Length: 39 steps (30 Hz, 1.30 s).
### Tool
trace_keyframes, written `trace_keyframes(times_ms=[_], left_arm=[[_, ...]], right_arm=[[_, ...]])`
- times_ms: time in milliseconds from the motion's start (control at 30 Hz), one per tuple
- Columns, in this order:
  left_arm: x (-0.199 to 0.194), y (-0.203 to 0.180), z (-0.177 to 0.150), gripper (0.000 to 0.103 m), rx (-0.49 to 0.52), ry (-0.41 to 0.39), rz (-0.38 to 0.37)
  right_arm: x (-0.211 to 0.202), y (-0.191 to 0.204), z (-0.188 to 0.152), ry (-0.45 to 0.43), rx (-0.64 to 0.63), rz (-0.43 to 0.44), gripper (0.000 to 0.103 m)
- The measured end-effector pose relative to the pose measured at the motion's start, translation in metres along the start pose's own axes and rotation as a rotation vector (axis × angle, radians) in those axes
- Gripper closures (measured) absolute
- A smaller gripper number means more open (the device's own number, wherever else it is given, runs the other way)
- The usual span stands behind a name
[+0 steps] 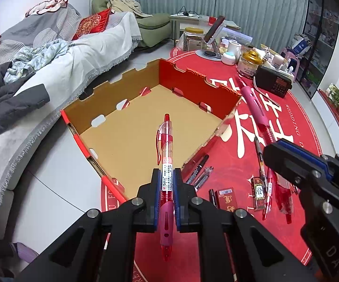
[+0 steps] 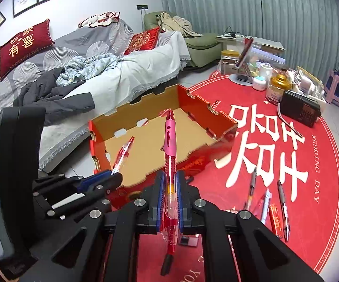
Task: Organize rigid objects
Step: 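Carry both held red pens up and over the open cardboard box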
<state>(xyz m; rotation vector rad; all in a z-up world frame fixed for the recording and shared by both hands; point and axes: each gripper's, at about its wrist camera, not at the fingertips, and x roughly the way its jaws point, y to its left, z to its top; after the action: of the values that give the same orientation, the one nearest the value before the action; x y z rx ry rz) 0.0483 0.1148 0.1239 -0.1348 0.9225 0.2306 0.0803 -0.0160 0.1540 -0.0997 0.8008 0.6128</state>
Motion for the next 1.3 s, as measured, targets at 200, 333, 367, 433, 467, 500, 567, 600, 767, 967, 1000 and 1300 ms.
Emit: trace_keyframes(times_ms=[200, 333, 367, 433, 467, 500, 567, 600, 767, 967, 1000, 1300], left_arm=[[0.005, 0.013, 0.007, 0.093, -0.024, 0.006, 0.013], [0.011, 0.026, 0.013, 0.093, -0.050, 0.017, 0.017], [0.013, 0.030, 0.014, 0.093, -0.057, 0.022, 0.018], [0.018, 0.036, 0.017, 0.093, -0.065, 0.032, 0.020], [0.022, 0.039, 0.018, 0.093, -0.070, 0.039, 0.019], [0.025, 0.042, 0.019, 0.093, -0.074, 0.044, 0.021], [0.032, 0.047, 0.021, 0.093, -0.082, 0.054, 0.026], [0.035, 0.048, 0.022, 0.093, -0.086, 0.058, 0.026], [0.050, 0.055, 0.025, 0.093, -0.098, 0.076, 0.028], [0.067, 0.062, 0.030, 0.093, -0.107, 0.105, 0.034], [0.070, 0.063, 0.032, 0.093, -0.105, 0.111, 0.036], [0.094, 0.071, 0.041, 0.093, -0.132, 0.158, 0.042]], right_arm=[[0.012, 0.007, 0.008, 0.016, -0.002, 0.009, 0.092], [0.024, 0.012, 0.015, 0.032, -0.011, 0.010, 0.092], [0.027, 0.014, 0.017, 0.036, -0.016, 0.012, 0.092], [0.035, 0.018, 0.021, 0.047, -0.026, 0.013, 0.092], [0.040, 0.019, 0.023, 0.054, -0.034, 0.011, 0.092], [0.046, 0.021, 0.025, 0.062, -0.040, 0.011, 0.092], [0.055, 0.024, 0.028, 0.073, -0.049, 0.011, 0.092], [0.059, 0.025, 0.030, 0.078, -0.052, 0.011, 0.092], [0.078, 0.032, 0.038, 0.095, -0.066, 0.011, 0.092], [0.100, 0.033, 0.044, 0.121, -0.075, 0.011, 0.092], [0.104, 0.033, 0.045, 0.125, -0.072, 0.009, 0.092], [0.133, 0.024, 0.056, 0.163, -0.059, -0.001, 0.092]])
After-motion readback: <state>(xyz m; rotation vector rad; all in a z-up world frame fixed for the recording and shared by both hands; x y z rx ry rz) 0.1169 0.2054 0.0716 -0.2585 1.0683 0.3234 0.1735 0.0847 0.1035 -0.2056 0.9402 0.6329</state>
